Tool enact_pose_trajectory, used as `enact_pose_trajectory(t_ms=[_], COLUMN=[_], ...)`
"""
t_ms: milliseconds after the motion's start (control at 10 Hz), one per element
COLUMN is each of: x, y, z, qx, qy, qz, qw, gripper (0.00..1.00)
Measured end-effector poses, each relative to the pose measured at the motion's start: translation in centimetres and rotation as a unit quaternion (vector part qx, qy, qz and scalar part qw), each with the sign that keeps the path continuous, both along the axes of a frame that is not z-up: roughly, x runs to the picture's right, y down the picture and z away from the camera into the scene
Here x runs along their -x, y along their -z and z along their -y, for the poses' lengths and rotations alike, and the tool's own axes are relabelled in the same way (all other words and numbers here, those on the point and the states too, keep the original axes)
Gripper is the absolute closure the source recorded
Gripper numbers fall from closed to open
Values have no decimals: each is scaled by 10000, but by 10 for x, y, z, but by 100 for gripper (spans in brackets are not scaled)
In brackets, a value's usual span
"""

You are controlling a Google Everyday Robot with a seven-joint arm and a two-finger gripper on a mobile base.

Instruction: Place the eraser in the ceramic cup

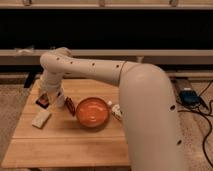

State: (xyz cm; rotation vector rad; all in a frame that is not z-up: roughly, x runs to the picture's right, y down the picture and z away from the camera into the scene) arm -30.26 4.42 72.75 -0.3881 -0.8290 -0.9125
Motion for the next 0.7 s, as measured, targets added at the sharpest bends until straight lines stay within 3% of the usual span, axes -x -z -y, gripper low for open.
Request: enact_pose_trajectory(t_ms=[700], x=[3], y=[-18], z=[11], qx=[257], qy=[-242], qz=[173], qw=[9992], gripper=[100])
